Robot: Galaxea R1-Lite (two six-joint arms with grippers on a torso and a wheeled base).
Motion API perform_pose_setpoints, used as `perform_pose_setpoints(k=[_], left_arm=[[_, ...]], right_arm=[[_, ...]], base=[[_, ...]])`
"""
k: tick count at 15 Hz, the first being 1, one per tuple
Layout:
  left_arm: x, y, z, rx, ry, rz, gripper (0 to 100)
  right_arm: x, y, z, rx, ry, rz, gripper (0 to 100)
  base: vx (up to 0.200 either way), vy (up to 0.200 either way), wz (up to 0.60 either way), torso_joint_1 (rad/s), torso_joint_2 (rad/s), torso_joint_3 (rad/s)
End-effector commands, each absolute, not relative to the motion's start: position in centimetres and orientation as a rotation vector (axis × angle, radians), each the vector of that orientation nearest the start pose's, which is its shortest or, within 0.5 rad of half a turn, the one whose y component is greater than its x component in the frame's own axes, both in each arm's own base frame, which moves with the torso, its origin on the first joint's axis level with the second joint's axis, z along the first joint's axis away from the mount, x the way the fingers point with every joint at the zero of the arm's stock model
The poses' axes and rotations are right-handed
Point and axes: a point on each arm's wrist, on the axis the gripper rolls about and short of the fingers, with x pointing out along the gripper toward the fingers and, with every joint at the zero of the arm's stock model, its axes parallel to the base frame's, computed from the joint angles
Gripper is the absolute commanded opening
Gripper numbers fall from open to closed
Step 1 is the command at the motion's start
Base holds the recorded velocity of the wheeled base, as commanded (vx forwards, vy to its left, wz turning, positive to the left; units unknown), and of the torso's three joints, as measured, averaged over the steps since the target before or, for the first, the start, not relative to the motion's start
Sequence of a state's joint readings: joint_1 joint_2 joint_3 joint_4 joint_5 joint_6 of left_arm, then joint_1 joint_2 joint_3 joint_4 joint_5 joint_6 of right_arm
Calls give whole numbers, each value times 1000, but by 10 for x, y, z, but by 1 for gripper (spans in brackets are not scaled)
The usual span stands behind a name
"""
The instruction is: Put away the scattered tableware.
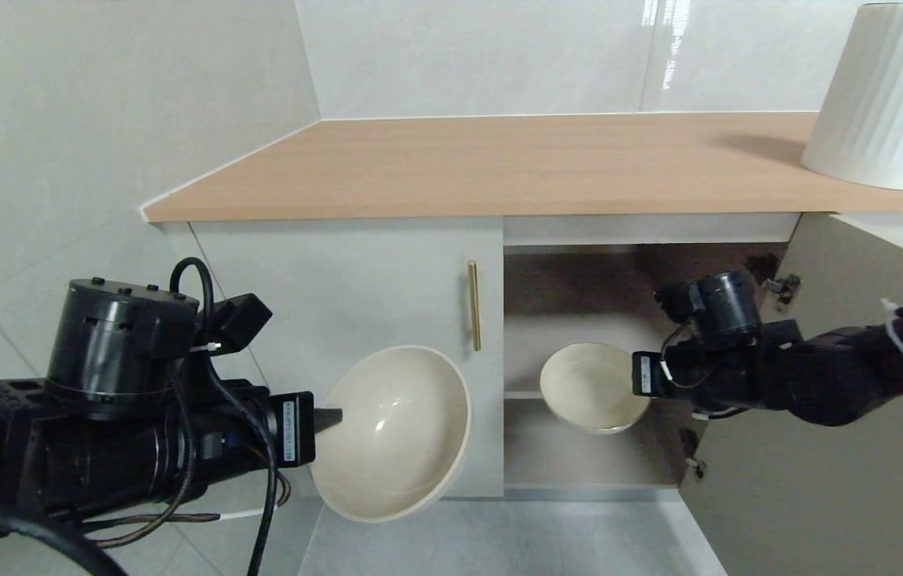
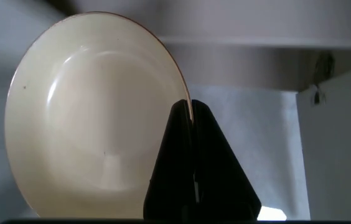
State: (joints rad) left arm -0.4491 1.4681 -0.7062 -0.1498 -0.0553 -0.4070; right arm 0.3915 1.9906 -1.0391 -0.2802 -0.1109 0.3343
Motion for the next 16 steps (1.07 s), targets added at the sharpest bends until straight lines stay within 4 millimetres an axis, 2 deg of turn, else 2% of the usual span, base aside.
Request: perform_pose_setpoints(k=[1, 4, 6, 9, 14, 16], left_arm=[[208, -101, 174, -267, 692, -357, 0], [209, -105, 171, -260, 707, -361, 0], [209, -104, 171, -258, 706, -356, 0], [209, -105, 170, -257, 708, -358, 0], [212, -109, 164, -246, 731, -354, 0], [212, -108, 165, -248, 729, -354, 0]], right_arm=[[365, 149, 70, 140, 725, 115, 0], [401, 146, 55, 172, 672, 22, 0], [415, 149, 41, 161, 681, 1, 0], [440, 145, 32, 164, 634, -77, 0], [469, 125, 18, 205, 567, -227, 0], [474, 121, 19, 212, 548, -245, 0]], base=[[0, 0, 0, 0, 0, 0], [0, 0, 0, 0, 0, 0], [0, 0, 0, 0, 0, 0], [0, 0, 0, 0, 0, 0], [0, 0, 0, 0, 0, 0], [0, 0, 0, 0, 0, 0]])
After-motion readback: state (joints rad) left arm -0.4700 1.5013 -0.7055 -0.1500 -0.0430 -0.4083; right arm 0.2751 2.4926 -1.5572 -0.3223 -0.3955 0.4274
